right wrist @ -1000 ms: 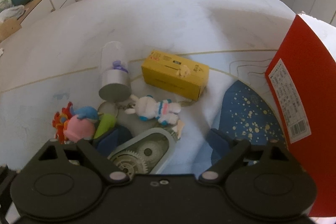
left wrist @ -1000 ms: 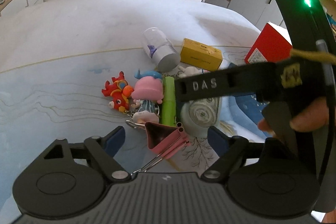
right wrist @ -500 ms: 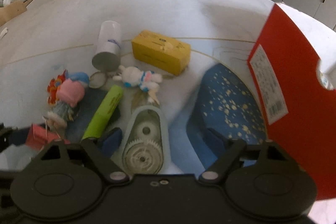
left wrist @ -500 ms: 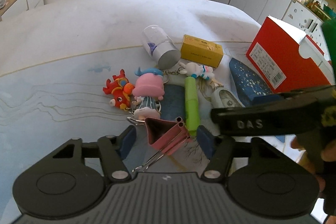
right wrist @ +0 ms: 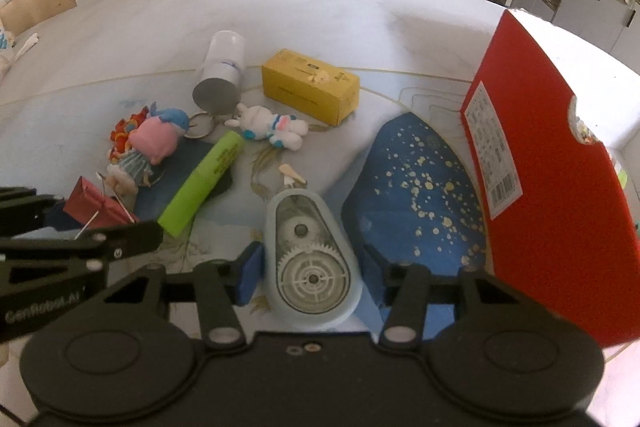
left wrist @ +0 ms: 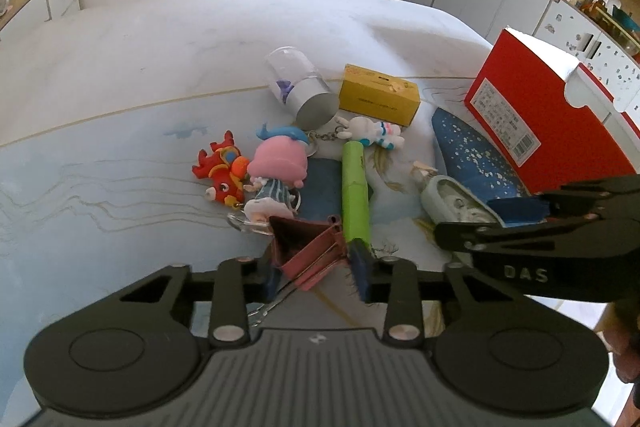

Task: Organize rigid objects
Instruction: 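Carry the binder clip and correction tape with both tools over the red shoebox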

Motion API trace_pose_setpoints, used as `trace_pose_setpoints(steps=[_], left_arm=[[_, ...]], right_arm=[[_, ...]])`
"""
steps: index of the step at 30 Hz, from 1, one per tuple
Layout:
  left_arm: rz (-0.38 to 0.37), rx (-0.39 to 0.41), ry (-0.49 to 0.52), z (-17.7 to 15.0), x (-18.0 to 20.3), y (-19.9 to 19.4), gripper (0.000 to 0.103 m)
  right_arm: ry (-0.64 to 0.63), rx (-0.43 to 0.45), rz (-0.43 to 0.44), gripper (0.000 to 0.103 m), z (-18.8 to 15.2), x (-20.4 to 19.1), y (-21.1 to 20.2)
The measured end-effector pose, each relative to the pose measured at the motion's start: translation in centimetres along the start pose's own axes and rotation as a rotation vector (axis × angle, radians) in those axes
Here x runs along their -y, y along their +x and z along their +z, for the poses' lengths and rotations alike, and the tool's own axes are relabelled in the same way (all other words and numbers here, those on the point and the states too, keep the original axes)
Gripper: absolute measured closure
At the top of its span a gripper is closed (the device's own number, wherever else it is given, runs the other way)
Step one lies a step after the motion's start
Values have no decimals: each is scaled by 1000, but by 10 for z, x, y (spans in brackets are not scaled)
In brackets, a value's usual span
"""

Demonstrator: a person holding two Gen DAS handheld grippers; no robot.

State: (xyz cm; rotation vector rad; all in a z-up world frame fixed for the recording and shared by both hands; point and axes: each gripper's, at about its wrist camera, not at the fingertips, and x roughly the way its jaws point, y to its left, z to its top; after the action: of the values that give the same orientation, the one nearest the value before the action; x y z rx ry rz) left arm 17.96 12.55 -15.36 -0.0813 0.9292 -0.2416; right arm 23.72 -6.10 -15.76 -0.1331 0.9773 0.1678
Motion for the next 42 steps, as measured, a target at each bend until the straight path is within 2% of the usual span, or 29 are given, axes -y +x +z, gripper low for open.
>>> trace_pose_setpoints(steps=[9,20,30,37,42], left_arm=[[7,-1,-32,-3,1,-13,69],[-24,-2,-39,11,28,-50,69],[-43,57,8,47,77,-73,69],[-58,110,70,74,128,-75,69],[-67,118,101,88,163,-69,69]], right_arm=[[32,38,37,52,-8,11,-28],[67,78,91,52,-3,36,-85],[96,132,102,52,10,78,-123],[117,189,87,51,19,122,-138],[127,214,69,51,22,159,-143]])
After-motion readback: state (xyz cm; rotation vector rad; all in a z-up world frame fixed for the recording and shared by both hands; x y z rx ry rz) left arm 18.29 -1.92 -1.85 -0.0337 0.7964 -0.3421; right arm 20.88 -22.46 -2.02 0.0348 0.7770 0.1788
